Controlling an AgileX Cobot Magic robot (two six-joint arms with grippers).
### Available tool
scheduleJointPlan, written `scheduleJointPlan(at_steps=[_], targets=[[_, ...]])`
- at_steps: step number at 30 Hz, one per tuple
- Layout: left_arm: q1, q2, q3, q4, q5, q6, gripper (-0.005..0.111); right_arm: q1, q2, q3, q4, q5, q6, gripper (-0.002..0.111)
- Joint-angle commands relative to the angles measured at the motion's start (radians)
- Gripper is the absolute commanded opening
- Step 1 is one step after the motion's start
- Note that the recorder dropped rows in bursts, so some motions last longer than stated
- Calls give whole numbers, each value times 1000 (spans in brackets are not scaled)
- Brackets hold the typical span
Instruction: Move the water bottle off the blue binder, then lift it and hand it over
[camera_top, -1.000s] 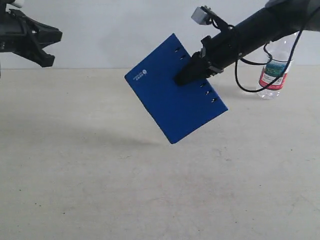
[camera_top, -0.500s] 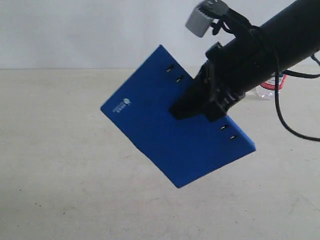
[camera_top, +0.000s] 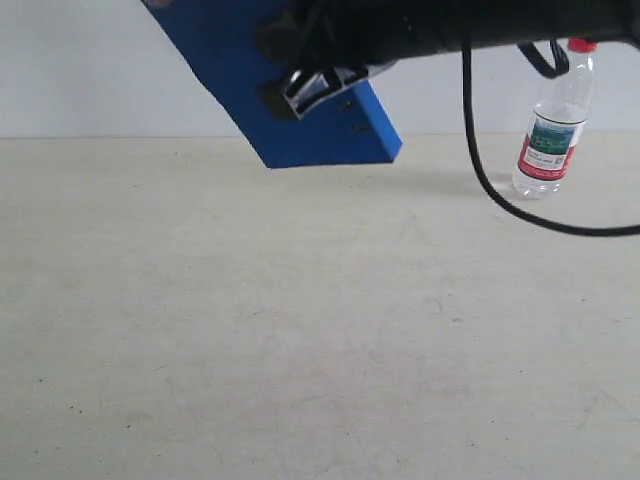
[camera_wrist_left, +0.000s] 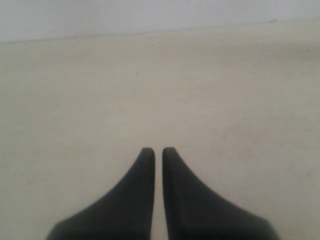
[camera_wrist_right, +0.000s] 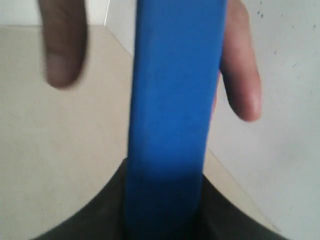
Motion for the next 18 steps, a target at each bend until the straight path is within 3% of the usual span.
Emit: scheduleJointPlan(at_steps=[1, 9, 11, 15, 18], targets=[[-4, -8, 38, -12, 9, -15, 4, 2, -9, -99, 22, -41, -2, 0], [-4, -8, 41, -12, 10, -15, 4, 2, -9, -127, 22, -28, 37, 4], [-4, -8, 41, -12, 10, -15, 4, 2, -9, -127, 22, -3, 56, 13], [-4, -8, 41, -12, 24, -2, 4, 1, -9, -127, 22, 17, 66, 45], [-4, -31, 41, -12, 89, -2, 4, 1, -30, -127, 22, 6, 66, 50]])
